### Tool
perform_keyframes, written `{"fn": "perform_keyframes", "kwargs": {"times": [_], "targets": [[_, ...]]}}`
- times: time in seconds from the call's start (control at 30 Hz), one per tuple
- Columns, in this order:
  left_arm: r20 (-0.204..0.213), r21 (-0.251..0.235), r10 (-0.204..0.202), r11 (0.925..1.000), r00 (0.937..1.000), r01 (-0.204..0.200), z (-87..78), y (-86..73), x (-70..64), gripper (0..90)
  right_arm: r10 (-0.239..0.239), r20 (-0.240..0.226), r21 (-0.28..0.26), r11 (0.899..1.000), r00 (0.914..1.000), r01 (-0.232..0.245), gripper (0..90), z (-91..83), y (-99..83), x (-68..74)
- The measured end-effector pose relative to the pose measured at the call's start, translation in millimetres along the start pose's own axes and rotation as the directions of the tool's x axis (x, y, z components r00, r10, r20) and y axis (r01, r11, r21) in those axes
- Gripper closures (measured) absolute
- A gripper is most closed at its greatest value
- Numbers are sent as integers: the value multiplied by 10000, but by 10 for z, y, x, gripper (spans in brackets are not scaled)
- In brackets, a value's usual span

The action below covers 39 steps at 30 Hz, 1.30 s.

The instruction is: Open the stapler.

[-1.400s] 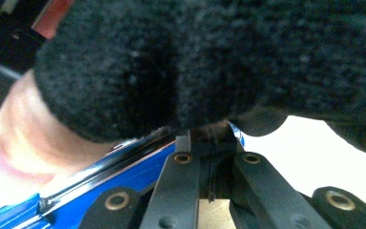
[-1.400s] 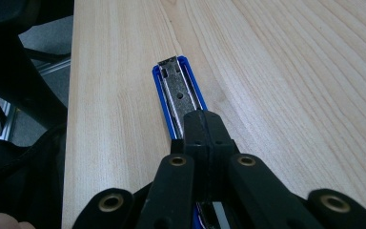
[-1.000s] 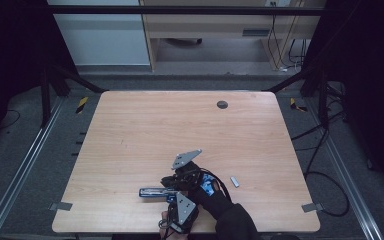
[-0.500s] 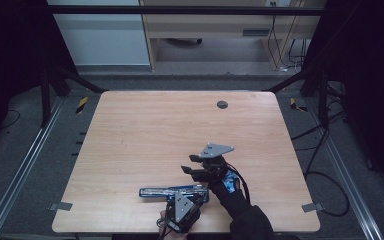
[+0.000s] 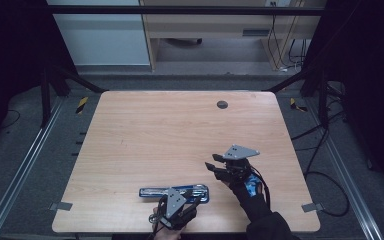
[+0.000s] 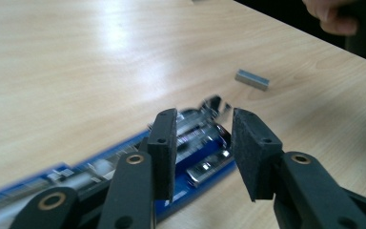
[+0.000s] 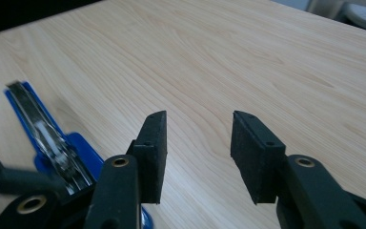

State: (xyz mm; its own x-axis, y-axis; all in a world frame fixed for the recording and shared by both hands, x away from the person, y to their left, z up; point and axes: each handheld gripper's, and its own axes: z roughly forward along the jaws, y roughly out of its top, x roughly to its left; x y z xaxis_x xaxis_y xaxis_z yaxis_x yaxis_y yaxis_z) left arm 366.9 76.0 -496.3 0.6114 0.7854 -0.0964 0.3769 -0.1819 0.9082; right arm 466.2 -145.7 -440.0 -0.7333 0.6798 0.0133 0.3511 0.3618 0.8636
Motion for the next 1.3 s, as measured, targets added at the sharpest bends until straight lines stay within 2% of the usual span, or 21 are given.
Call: {"fn": "perform_keyframes", "kwargs": {"times": [0.13,0.3,0.43,0.67,0.8,0.9,1.03,1.17,1.3], "targets": [[223,52,205,9998,9995,-207,-51,149,96,577,71,340,216,9997,9994,-78,598,-96,-80,-71],[251,100,539,9985,9982,-542,-108,323,231,548,217,726,310,9992,9971,-240,611,-199,-135,-158],[463,61,294,9995,9985,-297,-150,485,393,525,295,1074,450,9984,9938,-346,613,-263,-165,-208],[-79,113,610,9981,9981,-609,-267,767,652,494,396,1546,704,9962,9872,-509,628,-345,-191,-270],[-548,311,1111,9935,9923,-1096,-325,862,803,481,462,1691,954,9934,9845,-630,644,-366,-220,-313],[-605,424,1203,9921,9909,-1178,-361,891,905,473,744,1872,1186,9881,9795,-977,639,-364,-248,-348],[-742,565,1251,9910,9894,-1210,-419,873,1034,464,937,1964,1311,9840,9760,-1208,628,-373,-281,-374],[-883,724,1327,9893,9872,-1265,-518,798,1183,461,924,2021,1383,9829,9750,-1218,614,-384,-312,-379],[-1230,974,1304,9881,9838,-1188,-631,681,1368,459,1143,2014,1650,9750,9728,-1487,601,-363,-371,-372]]}}
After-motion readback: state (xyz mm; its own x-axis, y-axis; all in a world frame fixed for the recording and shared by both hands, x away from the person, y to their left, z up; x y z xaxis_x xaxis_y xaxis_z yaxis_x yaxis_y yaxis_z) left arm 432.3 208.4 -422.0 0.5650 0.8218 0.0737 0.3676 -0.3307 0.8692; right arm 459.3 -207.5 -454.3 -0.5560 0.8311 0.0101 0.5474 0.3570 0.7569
